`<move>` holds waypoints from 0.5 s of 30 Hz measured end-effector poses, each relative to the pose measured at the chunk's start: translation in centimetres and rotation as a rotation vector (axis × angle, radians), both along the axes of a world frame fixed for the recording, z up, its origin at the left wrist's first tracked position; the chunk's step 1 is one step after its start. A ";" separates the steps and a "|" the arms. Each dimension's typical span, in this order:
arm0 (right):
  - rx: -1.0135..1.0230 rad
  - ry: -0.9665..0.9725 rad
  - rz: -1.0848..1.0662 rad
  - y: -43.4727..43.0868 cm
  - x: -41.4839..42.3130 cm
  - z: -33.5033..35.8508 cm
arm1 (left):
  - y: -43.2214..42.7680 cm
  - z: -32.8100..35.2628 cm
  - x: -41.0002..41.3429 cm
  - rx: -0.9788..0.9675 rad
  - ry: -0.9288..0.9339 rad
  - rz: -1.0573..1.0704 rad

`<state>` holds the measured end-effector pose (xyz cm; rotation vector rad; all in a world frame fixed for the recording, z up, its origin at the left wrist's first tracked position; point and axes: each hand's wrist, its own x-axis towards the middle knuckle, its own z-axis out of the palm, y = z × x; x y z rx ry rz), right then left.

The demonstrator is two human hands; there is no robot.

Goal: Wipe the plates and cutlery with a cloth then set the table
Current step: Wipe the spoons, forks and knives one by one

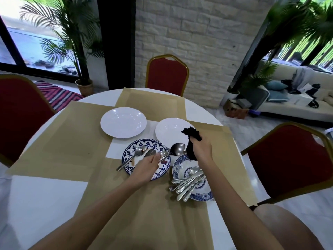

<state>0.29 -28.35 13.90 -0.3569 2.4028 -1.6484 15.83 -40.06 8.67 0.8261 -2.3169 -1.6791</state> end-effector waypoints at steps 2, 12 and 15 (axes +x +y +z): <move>-0.032 -0.007 -0.048 -0.1 -0.3 -0.1 | -0.1 0.1 -0.1 -0.029 -0.033 0.042; 0.309 0.341 0.273 -0.4 2.0 -2.9 | 0.5 0.4 -0.4 -0.170 -0.016 -0.043; 0.397 0.405 0.299 -0.6 2.4 -4.2 | 1.3 0.5 0.0 -0.239 0.018 -0.071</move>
